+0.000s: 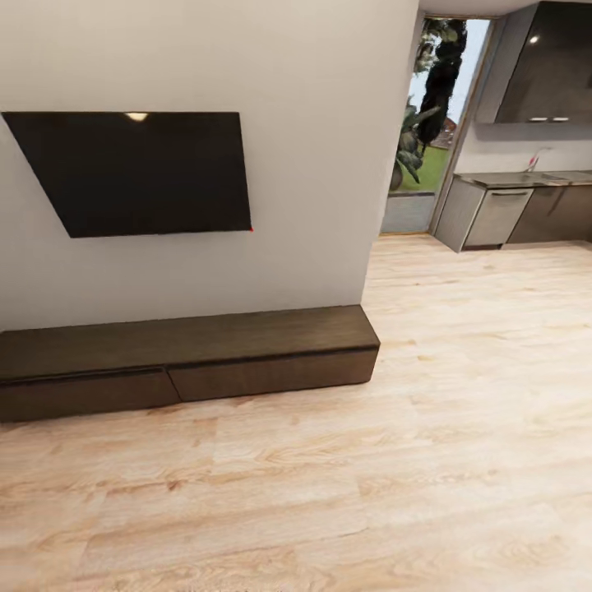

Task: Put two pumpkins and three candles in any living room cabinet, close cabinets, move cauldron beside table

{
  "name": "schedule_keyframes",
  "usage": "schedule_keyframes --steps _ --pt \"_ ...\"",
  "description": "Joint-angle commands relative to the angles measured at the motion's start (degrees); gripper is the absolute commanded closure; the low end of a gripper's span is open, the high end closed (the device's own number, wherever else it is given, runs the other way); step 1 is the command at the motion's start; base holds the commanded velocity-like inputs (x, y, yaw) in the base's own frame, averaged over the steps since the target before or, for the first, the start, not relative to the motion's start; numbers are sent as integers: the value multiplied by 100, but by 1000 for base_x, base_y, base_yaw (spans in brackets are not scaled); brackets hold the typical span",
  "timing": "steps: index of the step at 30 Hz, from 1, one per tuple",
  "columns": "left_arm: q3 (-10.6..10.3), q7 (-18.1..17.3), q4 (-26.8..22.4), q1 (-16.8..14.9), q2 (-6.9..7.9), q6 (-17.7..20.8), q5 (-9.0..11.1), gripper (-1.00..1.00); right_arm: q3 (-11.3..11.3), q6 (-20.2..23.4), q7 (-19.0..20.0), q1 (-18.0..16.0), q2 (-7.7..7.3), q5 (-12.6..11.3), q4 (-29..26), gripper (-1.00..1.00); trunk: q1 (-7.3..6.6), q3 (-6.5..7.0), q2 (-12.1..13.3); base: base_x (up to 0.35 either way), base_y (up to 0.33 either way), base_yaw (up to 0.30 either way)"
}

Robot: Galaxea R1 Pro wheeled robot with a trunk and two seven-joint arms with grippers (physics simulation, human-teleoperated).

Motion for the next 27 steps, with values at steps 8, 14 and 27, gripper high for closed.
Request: schedule_keyframes --steps 8,14,27 --pt "1 6 -165 -87 -9 329 70 -100 54 -26 0 -10 13 1 -8 -100 3 -53 -11 0 0 187" --pt "11 297 -1861 -545 -12 2942 56 -100 69 925 -873 -45 -27 30 -170 -100 3 -56 -11 0 0 17" --pt "161 828 -3290 -627 34 3462 46 -100 368 1700 -1662 -228 -51 135 -1766 -100 113 -146 -212 0 0 0"
